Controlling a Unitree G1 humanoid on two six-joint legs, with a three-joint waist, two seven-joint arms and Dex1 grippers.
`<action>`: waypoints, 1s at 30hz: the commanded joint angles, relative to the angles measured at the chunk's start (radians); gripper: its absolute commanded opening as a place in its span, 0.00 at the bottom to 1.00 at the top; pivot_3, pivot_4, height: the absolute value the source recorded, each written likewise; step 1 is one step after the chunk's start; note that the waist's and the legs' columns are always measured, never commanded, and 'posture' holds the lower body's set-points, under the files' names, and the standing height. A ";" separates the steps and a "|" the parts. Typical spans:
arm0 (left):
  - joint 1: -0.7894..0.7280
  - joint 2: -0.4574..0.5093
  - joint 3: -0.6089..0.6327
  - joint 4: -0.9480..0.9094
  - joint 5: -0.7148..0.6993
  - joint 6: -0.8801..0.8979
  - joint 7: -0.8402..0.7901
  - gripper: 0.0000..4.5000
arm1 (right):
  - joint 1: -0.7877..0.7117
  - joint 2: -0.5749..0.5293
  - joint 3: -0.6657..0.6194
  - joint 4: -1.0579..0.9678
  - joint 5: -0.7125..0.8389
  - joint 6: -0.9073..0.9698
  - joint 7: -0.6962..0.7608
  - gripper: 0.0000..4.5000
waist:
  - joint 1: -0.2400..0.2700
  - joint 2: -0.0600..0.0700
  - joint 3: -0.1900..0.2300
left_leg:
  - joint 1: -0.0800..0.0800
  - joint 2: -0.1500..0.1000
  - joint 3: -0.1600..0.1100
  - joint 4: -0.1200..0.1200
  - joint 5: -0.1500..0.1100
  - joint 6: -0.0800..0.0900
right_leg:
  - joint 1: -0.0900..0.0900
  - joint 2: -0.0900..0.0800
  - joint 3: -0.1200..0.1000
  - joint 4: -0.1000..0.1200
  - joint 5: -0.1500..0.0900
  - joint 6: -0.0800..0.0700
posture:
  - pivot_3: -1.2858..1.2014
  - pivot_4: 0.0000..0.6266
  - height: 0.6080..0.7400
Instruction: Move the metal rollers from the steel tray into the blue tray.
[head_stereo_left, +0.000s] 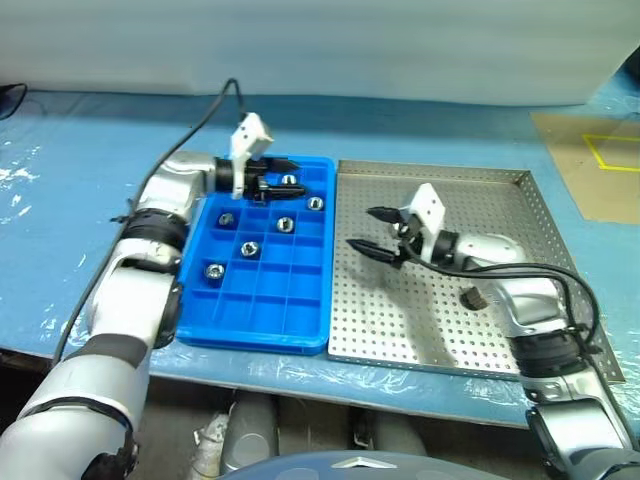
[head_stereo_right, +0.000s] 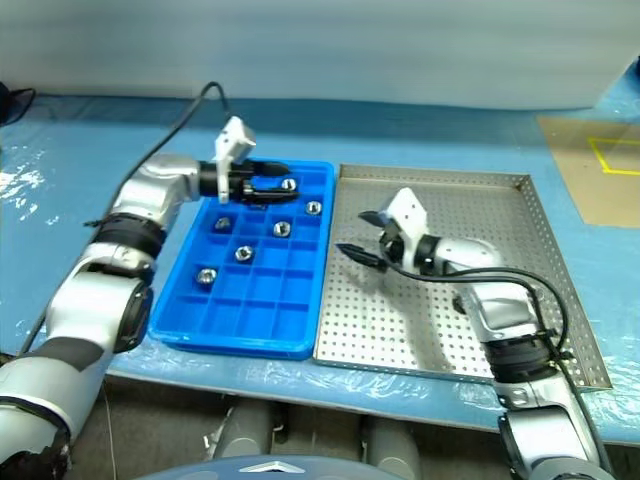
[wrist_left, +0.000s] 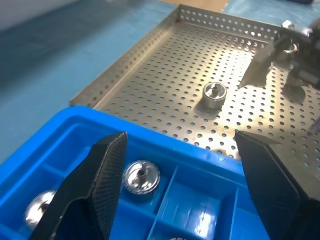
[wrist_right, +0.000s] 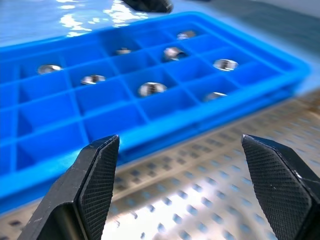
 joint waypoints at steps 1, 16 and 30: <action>-0.058 -0.068 -0.026 0.159 0.068 -0.107 0.034 0.80 | 0.058 -0.025 -0.099 -0.097 0.028 0.028 -0.054 0.90 | -0.014 0.000 0.000 | 0.000 0.000 0.000 0.000 0.001 0.002 | 0.000 0.000 0.000 0.000 0.000 0.000 | 0.40 0.24 1.00; -0.161 -0.378 0.014 0.366 0.207 -0.183 0.465 0.80 | 0.376 -0.037 -0.292 -0.454 0.086 0.179 -0.254 0.90 | -0.123 0.000 0.000 | 0.000 -0.001 0.001 0.004 -0.004 0.011 | 0.002 0.000 0.001 -0.005 0.002 0.004 | 0.28 0.24 1.00; -0.115 -0.456 0.027 0.388 0.303 -0.116 0.710 0.80 | 0.441 -0.032 -0.308 -0.500 0.102 0.189 -0.320 0.90 | -0.161 0.000 0.000 | -0.006 -0.003 0.001 0.005 -0.009 0.019 | 0.003 -0.001 0.001 -0.015 0.003 0.006 | 0.26 0.24 1.00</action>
